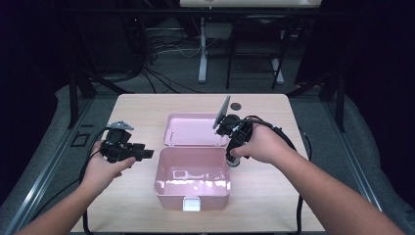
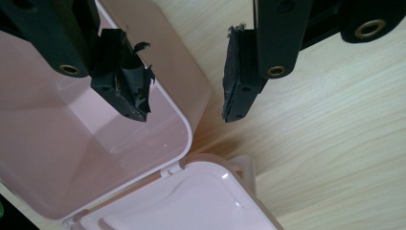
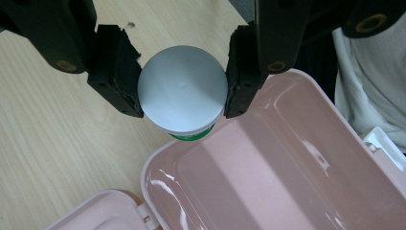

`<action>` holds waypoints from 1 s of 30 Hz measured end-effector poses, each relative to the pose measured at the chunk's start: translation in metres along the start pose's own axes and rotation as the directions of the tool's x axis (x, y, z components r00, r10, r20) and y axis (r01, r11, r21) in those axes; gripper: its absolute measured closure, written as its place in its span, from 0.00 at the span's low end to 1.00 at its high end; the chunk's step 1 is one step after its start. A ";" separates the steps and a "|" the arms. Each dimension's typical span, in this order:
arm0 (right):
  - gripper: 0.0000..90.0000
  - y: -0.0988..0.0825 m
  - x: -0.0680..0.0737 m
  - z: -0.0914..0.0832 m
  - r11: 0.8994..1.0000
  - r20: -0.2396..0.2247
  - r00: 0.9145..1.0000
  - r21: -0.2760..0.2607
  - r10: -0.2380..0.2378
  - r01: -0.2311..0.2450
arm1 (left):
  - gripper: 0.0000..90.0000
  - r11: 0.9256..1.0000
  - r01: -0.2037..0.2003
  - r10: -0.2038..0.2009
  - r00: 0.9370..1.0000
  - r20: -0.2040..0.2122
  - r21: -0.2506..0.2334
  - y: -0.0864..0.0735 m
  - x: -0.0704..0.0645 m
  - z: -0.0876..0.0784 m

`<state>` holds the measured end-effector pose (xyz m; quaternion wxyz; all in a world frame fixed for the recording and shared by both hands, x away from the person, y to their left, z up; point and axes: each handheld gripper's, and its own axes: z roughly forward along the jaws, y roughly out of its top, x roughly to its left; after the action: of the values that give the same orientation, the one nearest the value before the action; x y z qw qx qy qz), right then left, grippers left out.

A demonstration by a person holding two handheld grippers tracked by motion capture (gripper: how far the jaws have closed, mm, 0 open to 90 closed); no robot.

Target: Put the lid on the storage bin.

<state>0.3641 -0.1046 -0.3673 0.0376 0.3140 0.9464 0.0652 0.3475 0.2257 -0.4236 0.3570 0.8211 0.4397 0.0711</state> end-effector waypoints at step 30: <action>0.56 0.021 0.031 0.018 0.965 -0.011 0.965 0.008 -0.262 0.262 | 0.58 1.000 0.010 -0.010 1.000 -0.004 0.003 -0.004 0.004 0.002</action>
<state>0.3536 -0.0677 -0.3830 0.0400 0.1860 0.9801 0.0565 0.3481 0.2294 -0.4284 0.3552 0.8192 0.4448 0.0703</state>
